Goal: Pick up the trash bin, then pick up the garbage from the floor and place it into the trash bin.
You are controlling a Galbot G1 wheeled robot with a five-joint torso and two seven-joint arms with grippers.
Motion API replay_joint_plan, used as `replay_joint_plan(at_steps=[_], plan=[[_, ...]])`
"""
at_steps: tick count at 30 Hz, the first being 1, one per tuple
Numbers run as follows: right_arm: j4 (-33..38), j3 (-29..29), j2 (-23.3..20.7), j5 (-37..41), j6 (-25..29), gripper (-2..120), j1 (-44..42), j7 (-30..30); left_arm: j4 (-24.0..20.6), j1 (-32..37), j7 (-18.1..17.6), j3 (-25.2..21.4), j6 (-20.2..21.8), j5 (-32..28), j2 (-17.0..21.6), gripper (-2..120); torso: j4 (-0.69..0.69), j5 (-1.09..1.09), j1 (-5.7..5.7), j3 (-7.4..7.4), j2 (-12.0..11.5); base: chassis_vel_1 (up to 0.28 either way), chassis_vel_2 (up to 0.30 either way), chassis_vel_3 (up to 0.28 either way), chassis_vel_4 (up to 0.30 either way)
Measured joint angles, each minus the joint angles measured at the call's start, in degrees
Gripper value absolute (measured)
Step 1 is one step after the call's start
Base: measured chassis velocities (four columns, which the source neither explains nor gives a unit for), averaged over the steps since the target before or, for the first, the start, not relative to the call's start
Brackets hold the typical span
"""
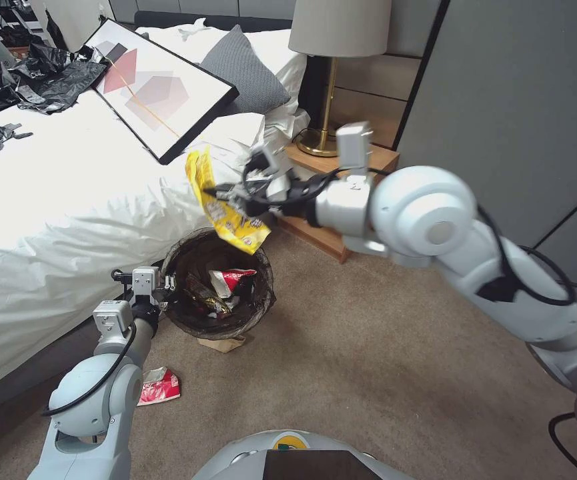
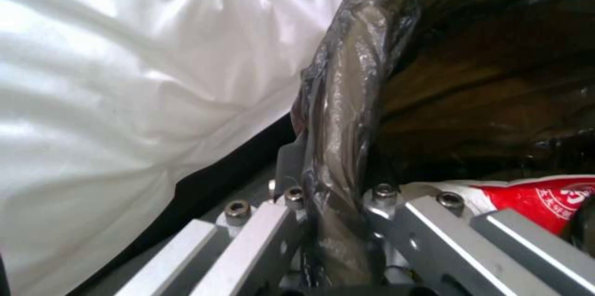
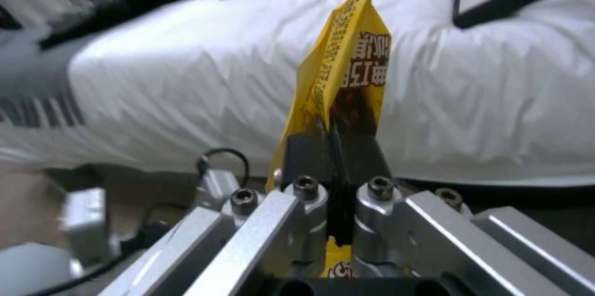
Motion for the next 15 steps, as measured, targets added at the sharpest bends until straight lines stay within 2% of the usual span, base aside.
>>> replay_joint_plan(at_steps=[1,5,15], plan=[[-1.9,-2.5,1.0,-1.9,0.0,0,0.1,0.0,0.0,-0.1,0.0,-0.1,0.1,-0.2,0.0,0,-0.01,0.01,0.0,0.0,0.0,0.0,0.0,0.0,0.0],[-5.8,-6.5,3.0,-5.9,0.1,0,-0.5,-0.1,0.0,-0.5,0.0,-0.7,0.3,-0.8,0.2,0,0.0,0.0,0.0,0.0,0.0,0.0,0.0,0.0,0.0],[-10.9,-11.1,5.8,-10.6,0.9,0,-3.9,-0.2,-0.2,-0.6,0.1,-0.9,0.4,-1.1,0.1,0,-0.01,0.01,0.0,0.0,0.0,0.0,0.0,0.0,0.0]])
